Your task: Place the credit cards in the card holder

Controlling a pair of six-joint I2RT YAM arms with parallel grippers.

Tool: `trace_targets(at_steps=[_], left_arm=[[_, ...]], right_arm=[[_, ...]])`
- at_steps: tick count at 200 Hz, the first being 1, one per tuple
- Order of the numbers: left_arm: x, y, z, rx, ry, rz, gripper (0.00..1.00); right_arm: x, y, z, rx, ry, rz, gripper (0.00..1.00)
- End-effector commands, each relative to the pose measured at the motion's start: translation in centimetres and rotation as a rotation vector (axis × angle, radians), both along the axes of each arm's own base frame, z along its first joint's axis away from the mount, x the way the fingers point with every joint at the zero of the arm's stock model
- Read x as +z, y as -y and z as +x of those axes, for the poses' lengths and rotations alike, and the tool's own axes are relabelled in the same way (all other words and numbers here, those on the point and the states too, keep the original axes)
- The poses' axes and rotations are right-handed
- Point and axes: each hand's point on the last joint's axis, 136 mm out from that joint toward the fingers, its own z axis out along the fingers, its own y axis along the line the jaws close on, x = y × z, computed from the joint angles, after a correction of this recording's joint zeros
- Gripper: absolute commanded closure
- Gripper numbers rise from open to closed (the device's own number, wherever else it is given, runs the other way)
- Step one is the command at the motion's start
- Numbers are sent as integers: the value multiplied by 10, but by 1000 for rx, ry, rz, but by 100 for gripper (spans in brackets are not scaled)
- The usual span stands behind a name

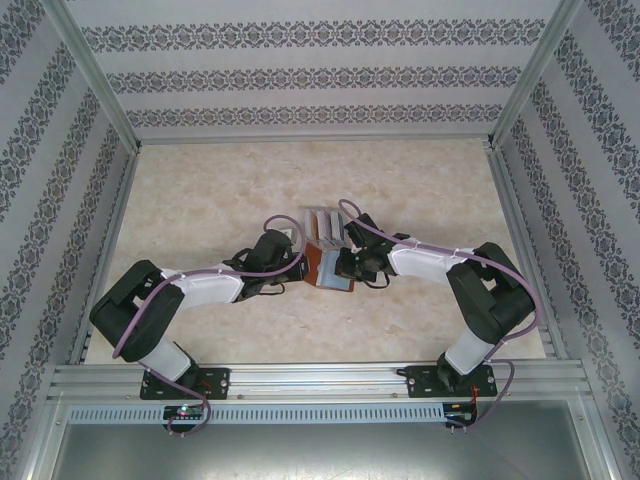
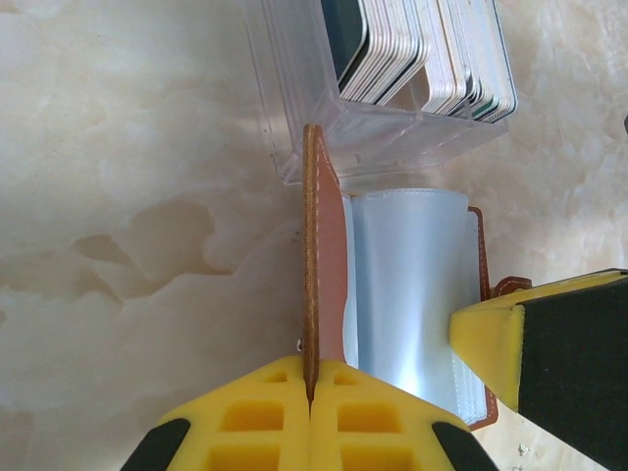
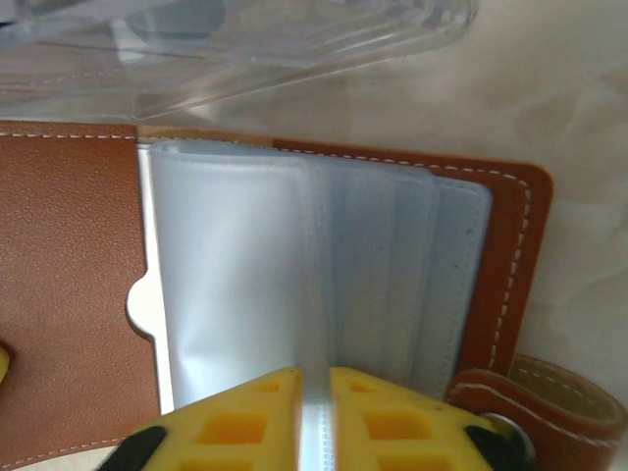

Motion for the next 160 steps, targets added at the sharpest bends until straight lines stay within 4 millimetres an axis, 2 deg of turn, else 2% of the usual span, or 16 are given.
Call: trace_targets(at_steps=[1, 59, 138, 160], left_arm=[[-2, 6, 0, -12, -14, -9, 100], [-6, 7, 1, -13, -25, -6, 100], [-10, 6, 1, -6, -33, 3, 100], [-11, 7, 1, -9, -38, -4, 100]], right_arm=[[3, -6, -3, 11, 14, 34, 78], [6, -7, -2, -1, 31, 58, 72], [14, -12, -1, 2, 56, 112, 74], [13, -13, 0, 5, 54, 119, 69]])
